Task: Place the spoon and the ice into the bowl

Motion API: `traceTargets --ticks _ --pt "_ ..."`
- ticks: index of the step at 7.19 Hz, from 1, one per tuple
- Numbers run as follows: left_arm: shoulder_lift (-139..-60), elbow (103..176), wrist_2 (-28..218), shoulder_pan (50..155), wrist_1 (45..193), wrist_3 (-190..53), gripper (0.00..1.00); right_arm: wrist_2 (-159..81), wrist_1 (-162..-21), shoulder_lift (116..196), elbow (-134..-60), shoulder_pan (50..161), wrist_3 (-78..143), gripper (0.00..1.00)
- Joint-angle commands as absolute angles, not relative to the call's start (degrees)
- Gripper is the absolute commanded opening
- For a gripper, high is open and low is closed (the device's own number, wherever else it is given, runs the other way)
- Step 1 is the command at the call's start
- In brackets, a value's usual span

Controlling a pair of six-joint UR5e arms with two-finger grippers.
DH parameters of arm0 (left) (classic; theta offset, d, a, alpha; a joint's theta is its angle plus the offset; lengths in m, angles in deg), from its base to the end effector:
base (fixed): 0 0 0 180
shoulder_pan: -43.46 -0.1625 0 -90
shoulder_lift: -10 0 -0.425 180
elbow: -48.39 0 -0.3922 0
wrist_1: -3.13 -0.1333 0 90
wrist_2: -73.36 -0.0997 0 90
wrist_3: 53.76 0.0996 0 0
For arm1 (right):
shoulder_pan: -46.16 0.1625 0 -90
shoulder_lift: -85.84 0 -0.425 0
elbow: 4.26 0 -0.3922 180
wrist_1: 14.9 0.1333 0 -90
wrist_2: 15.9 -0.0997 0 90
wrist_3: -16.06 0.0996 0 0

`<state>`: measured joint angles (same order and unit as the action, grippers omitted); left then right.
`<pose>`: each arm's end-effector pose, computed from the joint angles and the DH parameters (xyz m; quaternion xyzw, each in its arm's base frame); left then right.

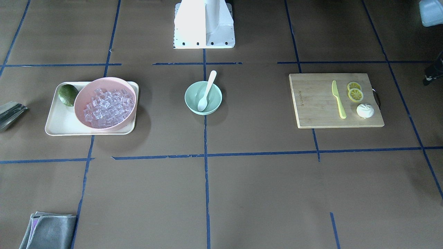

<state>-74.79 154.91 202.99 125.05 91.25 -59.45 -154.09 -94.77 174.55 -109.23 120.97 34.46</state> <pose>-0.0022 -0.4622 0.5682 0.0353 0.3448 0.0501 0.9367 -0.0753 -0.5027 0.4927 0.0846 -0.4407 -0.0683 0.8910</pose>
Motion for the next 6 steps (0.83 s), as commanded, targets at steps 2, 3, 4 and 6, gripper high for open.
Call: traceTargets --ticks 2,3,4,6 --pt "-70.8 154.2 210.5 130.3 92.5 -54.6 1.00 -150.2 -94.8 167.4 -114.0 111.3 48.7 1.00" --pt "-70.8 154.0 210.6 130.3 92.8 -54.6 1.00 -146.4 -94.8 166.4 -117.3 107.6 55.5 1.00" --pt "-70.7 154.2 210.6 130.3 92.8 -54.6 1.00 -140.1 -94.8 166.2 -119.6 101.9 63.3 1.00" --pt "-70.7 154.1 210.6 130.3 92.9 -54.5 1.00 -129.7 -94.8 165.8 -121.9 92.5 78.8 1.00"
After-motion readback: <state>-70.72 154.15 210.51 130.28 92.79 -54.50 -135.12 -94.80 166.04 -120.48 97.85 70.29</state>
